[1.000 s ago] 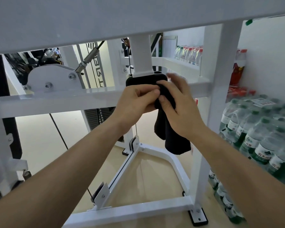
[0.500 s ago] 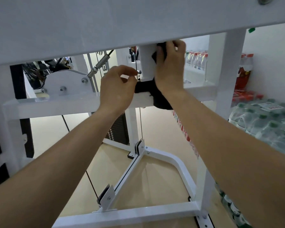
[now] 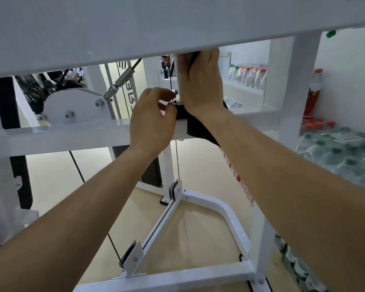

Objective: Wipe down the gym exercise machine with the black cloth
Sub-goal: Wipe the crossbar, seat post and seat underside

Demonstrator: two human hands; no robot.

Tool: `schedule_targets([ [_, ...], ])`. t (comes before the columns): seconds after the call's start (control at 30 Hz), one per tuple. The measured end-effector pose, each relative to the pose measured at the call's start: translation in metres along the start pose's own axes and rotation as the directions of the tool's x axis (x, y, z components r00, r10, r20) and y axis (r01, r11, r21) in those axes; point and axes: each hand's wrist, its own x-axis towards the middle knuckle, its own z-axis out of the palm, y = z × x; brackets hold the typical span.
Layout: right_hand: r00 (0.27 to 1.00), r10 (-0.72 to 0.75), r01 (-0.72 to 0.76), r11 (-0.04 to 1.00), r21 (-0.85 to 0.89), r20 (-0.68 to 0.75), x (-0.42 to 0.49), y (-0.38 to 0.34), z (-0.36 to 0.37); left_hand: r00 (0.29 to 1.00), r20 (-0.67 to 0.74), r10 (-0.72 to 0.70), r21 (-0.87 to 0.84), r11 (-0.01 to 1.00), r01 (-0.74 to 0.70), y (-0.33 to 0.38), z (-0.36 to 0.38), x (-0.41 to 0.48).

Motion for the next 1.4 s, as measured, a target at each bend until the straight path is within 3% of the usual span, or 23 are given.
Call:
schedule_targets([
  [0.1,0.998,0.069,-0.07,0.996,0.061,0.014,-0.005,0.006,0.003,0.999,-0.031,0.016,0.02,1.0,-0.016,-0.007,-0.001,0.003],
  [0.17,0.994,0.094,-0.091,0.994,-0.054,0.055,-0.026,0.015,0.0,0.999,-0.032,0.02,0.038,0.999,-0.019,-0.012,0.0,0.003],
  [0.23,0.995,0.065,-0.054,0.989,-0.136,0.08,-0.04,0.022,-0.004,0.999,-0.028,0.018,0.04,0.999,-0.017,-0.014,0.002,0.001],
  [0.43,0.999,0.046,-0.043,0.994,-0.102,0.028,-0.001,0.005,0.003,0.999,-0.016,0.042,0.03,0.999,-0.042,-0.014,0.001,0.0],
  [0.53,0.996,0.077,-0.072,0.99,-0.121,0.041,-0.029,0.01,0.002,1.0,-0.008,0.026,0.035,0.999,-0.026,-0.018,-0.001,-0.001],
  [0.63,0.998,0.004,0.008,0.985,-0.173,0.07,-0.046,0.021,-0.009,1.0,-0.011,0.027,0.029,0.999,-0.027,-0.02,0.0,-0.001],
  [0.73,0.99,0.073,-0.066,0.996,-0.067,0.124,-0.011,0.01,-0.008,0.999,0.024,0.047,0.038,0.998,-0.048,-0.02,0.004,-0.001],
  [0.87,0.984,0.155,-0.151,0.987,-0.046,0.09,-0.016,0.002,-0.002,0.993,0.048,0.112,0.086,0.99,-0.116,-0.026,0.005,-0.004],
  [0.97,0.985,0.064,-0.043,0.991,-0.128,0.16,-0.053,0.015,-0.013,0.984,0.008,0.179,0.049,0.983,-0.18,-0.024,0.005,-0.009],
  [1.17,0.935,0.047,-0.053,0.999,0.008,0.351,-0.053,0.033,-0.049,0.91,0.103,0.402,0.16,0.896,-0.414,-0.01,0.023,-0.026],
  [1.3,0.911,0.01,-0.004,1.0,-0.017,0.411,-0.055,0.046,-0.065,0.904,0.181,0.387,0.32,0.846,-0.426,-0.009,0.039,-0.027],
  [1.4,0.915,-0.004,-0.009,0.999,0.03,0.404,-0.057,0.047,-0.074,0.91,0.164,0.38,0.317,0.853,-0.414,-0.007,0.046,-0.035],
])
